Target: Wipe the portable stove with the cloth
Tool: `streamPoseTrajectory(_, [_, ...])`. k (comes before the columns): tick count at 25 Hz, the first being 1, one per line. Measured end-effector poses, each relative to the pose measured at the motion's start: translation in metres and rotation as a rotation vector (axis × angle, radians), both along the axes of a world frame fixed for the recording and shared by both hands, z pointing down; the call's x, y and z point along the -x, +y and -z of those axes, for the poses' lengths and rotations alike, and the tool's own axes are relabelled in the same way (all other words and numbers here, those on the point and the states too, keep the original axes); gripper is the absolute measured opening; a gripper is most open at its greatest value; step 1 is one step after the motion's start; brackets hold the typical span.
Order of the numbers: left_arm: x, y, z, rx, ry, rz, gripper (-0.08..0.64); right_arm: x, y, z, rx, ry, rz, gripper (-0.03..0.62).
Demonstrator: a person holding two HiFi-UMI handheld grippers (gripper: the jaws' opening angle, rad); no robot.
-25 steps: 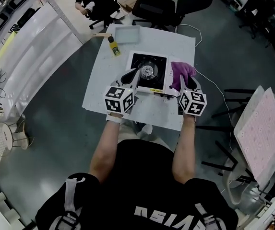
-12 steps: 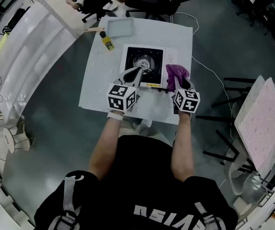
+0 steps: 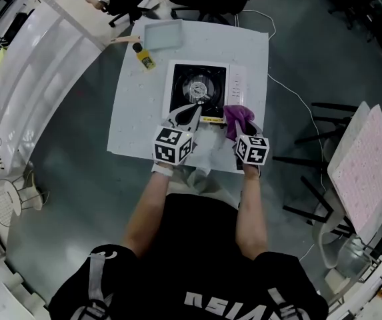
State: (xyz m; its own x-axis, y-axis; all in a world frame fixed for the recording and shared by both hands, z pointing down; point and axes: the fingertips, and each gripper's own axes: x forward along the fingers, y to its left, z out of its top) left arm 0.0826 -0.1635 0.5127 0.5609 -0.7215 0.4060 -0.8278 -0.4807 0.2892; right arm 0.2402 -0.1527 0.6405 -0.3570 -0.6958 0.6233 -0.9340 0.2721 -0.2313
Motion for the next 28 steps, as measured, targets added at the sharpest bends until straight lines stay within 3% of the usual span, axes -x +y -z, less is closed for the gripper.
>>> streamPoseTrajectory(12, [0.002,-0.010,-0.015,0.029,0.011,0.007,0.006,0.000,-0.002,-0.025,0.062,-0.002,-0.001,0.091])
streamPoseTrajectory(28, [-0.005,-0.050,-0.024,0.043,0.030,-0.013,0.006,0.004,-0.057,-0.031,0.089,-0.020,0.006,0.091])
